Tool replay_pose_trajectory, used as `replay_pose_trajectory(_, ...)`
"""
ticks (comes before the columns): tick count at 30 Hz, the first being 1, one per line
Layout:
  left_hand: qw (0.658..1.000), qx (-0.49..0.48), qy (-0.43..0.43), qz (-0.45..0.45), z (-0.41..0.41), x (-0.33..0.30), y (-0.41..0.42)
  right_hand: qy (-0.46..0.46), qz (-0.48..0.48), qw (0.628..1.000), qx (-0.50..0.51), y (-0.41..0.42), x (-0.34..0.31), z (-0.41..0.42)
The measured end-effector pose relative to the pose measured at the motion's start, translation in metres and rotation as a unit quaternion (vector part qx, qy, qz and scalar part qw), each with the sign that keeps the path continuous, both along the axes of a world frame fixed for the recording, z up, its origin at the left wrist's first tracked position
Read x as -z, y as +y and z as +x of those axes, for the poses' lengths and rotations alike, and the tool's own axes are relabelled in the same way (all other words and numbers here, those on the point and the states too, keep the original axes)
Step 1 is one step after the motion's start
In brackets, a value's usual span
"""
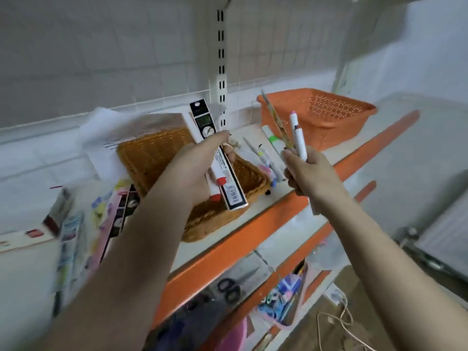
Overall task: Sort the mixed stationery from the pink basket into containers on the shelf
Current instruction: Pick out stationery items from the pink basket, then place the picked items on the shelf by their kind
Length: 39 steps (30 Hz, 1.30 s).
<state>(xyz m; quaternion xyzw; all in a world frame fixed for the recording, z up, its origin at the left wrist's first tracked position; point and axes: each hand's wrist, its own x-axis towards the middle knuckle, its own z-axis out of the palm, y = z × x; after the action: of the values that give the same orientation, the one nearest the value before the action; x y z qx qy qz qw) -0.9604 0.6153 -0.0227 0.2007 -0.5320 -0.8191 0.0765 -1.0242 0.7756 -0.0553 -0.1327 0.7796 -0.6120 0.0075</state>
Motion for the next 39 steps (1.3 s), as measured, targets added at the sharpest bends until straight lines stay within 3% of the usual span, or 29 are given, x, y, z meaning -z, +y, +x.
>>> replay_pose_trajectory(3, 0.999, -0.012, -0.047, 0.018, -0.047, -0.008, 0.003, -0.023, 0.04, 0.998, -0.029, -0.013, 0.006, -0.059)
replay_pose_trajectory(6, 0.997, -0.017, -0.078, 0.0, -0.078, -0.01, 0.004, 0.004, 0.176, 0.984, -0.035, -0.018, 0.011, -0.099)
replay_pose_trajectory(7, 0.996, -0.021, -0.085, -0.002, -0.085, -0.009, 0.004, 0.017, 0.183, 0.983, -0.021, -0.019, 0.011, -0.108)
replay_pose_trajectory(9, 0.995, -0.026, -0.092, 0.001, -0.095, -0.009, 0.004, 0.022, 0.111, 0.993, -0.024, -0.02, 0.005, -0.117)
replay_pose_trajectory(12, 0.994, -0.055, -0.092, 0.032, -0.108, -0.011, 0.011, -0.071, -0.051, 0.984, -0.153, -0.019, -0.01, -0.11)
replay_pose_trajectory(15, 0.993, -0.082, -0.065, 0.063, -0.125, -0.014, 0.024, -0.045, 0.005, 0.959, -0.278, -0.019, -0.016, -0.105)
replay_pose_trajectory(18, 0.987, -0.138, -0.028, 0.08, -0.138, -0.013, 0.037, -0.006, 0.041, 0.941, -0.337, -0.014, -0.02, -0.116)
replay_pose_trajectory(20, 0.981, -0.162, -0.007, 0.102, -0.143, -0.009, 0.045, -0.026, 0.064, 0.924, -0.375, -0.007, -0.019, -0.133)
replay_pose_trajectory(24, 0.966, -0.208, 0.014, 0.154, -0.144, 0.001, 0.05, -0.08, 0.038, 0.926, -0.367, 0.009, -0.015, -0.165)
replay_pose_trajectory(29, 0.973, -0.215, -0.005, 0.077, -0.144, 0.007, 0.051, 0.021, 0.076, 0.93, -0.358, 0.014, -0.001, -0.185)
replay_pose_trajectory(34, 0.972, -0.225, -0.019, 0.066, -0.16, 0.019, 0.06, -0.053, 0.021, 0.915, -0.399, 0.002, 0.007, -0.18)
replay_pose_trajectory(39, 0.964, -0.235, -0.056, 0.107, -0.172, 0.025, 0.064, -0.122, 0.1, 0.877, -0.453, -0.007, 0.015, -0.185)
